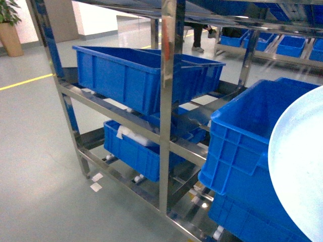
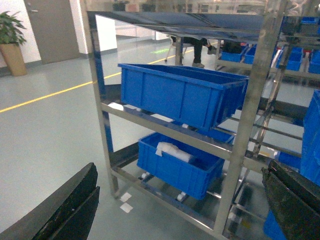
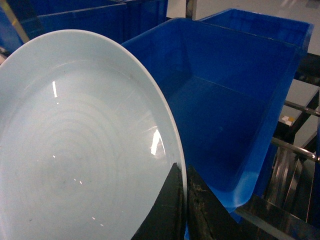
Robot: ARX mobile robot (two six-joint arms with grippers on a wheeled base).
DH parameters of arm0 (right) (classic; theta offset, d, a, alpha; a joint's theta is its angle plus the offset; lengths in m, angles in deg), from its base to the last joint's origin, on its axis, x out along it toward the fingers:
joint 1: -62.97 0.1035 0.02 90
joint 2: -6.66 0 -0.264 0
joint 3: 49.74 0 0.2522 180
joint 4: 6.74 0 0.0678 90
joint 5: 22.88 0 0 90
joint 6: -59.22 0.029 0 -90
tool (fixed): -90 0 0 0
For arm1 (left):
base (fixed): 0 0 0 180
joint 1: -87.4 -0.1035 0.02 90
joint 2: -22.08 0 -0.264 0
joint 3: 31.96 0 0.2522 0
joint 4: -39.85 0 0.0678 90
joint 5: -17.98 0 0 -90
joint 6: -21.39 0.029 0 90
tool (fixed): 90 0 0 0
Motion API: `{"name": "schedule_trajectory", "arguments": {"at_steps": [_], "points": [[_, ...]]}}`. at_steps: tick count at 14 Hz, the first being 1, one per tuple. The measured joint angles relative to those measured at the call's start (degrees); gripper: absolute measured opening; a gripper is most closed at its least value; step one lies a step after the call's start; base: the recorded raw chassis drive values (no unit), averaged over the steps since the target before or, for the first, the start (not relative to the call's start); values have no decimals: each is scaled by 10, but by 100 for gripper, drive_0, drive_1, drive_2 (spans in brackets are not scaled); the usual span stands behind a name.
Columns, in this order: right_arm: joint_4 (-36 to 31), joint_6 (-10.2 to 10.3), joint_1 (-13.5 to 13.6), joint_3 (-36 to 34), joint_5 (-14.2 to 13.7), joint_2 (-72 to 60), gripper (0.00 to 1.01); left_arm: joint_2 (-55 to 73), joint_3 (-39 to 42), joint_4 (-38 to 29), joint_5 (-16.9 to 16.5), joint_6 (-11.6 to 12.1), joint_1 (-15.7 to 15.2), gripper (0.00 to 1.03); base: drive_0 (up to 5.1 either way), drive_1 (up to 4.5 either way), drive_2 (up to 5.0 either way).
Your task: Place blue tray on left shelf second layer neatly
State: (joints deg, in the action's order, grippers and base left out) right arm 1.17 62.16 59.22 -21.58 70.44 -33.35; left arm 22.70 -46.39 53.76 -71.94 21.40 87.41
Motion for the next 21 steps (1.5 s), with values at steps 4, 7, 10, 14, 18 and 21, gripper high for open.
{"name": "schedule_trajectory", "arguments": {"at_steps": [4,7,10,14,18,21], "points": [[1,0,0,0,0,-2,2,0,0,6,-1,0,0,98,-155,61,-370],[2,0,0,0,-1,-2,2,0,0,1,-2,0,0,98,-509,-18,-18],[0,0,0,0,-1,0,2,0,0,0,0,0,0,98,-650,154,-5],[1,0,0,0,0,0,2,0,0,0,0,0,0,98,-604,249,-65],[-1,0,0,0,2,-2,2,0,0,3,2,0,0,98,-181,234,47],[0,0,0,0,3,0,2,0,0,0,1,0,0,98,0,0,0]]}}
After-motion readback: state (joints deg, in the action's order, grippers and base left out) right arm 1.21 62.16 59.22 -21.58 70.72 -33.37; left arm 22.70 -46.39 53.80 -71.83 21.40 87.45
